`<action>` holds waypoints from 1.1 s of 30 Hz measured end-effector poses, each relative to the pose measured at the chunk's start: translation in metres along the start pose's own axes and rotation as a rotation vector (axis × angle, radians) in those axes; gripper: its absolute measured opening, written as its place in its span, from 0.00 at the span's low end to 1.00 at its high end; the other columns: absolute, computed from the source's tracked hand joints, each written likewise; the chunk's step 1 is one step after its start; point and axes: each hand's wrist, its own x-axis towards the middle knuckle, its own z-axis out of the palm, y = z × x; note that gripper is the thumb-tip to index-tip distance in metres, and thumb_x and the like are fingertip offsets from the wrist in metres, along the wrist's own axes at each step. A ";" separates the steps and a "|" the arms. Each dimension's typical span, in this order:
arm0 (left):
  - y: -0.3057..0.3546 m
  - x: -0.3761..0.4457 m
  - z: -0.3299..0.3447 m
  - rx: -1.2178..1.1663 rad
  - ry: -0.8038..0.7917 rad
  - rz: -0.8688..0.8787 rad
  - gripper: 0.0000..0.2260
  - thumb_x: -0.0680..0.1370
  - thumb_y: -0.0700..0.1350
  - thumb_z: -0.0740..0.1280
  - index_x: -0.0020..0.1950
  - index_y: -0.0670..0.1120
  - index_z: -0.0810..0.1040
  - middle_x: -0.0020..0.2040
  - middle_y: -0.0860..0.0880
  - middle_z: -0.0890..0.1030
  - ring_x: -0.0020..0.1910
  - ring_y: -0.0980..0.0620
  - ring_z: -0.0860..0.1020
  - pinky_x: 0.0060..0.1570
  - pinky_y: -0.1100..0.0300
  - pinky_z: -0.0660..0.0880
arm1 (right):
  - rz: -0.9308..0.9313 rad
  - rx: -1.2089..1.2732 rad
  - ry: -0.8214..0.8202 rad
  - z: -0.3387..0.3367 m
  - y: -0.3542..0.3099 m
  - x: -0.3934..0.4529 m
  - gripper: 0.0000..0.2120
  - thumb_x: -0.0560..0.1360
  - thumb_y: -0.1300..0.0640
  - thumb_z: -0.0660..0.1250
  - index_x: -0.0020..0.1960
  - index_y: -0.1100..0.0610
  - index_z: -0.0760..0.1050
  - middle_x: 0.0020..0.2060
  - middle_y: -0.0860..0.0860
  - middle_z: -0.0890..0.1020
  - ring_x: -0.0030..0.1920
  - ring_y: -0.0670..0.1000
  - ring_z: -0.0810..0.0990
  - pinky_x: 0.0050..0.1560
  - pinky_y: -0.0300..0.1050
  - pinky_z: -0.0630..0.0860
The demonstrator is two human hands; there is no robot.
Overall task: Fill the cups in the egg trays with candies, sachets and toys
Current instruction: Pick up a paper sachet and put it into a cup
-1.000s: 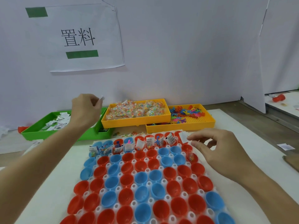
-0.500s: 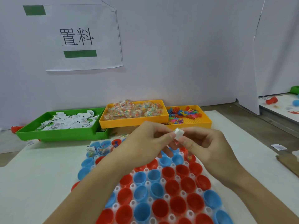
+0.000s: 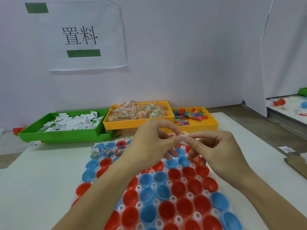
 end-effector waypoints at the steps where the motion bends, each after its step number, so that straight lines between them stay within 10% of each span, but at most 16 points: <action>1: 0.000 0.000 0.000 -0.003 0.013 -0.002 0.01 0.77 0.44 0.72 0.48 0.48 0.82 0.35 0.49 0.85 0.33 0.51 0.84 0.31 0.62 0.79 | 0.006 0.015 -0.004 -0.001 0.000 0.000 0.06 0.67 0.45 0.71 0.42 0.41 0.86 0.28 0.54 0.84 0.29 0.50 0.84 0.26 0.36 0.75; 12: -0.003 0.001 0.005 0.082 0.040 0.077 0.08 0.74 0.35 0.73 0.44 0.48 0.87 0.38 0.52 0.86 0.35 0.53 0.84 0.36 0.59 0.83 | 0.234 0.344 -0.058 -0.007 -0.001 0.006 0.12 0.69 0.49 0.69 0.43 0.56 0.87 0.42 0.58 0.87 0.43 0.54 0.87 0.30 0.37 0.77; 20: -0.004 0.002 0.007 0.185 0.014 0.133 0.03 0.74 0.41 0.75 0.44 0.49 0.86 0.39 0.55 0.85 0.38 0.58 0.82 0.38 0.65 0.80 | 0.124 -0.033 0.001 -0.023 0.001 0.007 0.14 0.69 0.64 0.76 0.51 0.49 0.83 0.39 0.50 0.87 0.40 0.46 0.85 0.35 0.34 0.77; 33: -0.001 0.002 0.000 0.219 0.019 0.105 0.03 0.77 0.46 0.71 0.48 0.54 0.84 0.43 0.57 0.84 0.41 0.58 0.82 0.43 0.60 0.81 | 0.120 -0.383 -0.217 -0.041 0.006 0.009 0.14 0.73 0.64 0.74 0.38 0.46 0.86 0.39 0.42 0.86 0.45 0.42 0.84 0.53 0.44 0.79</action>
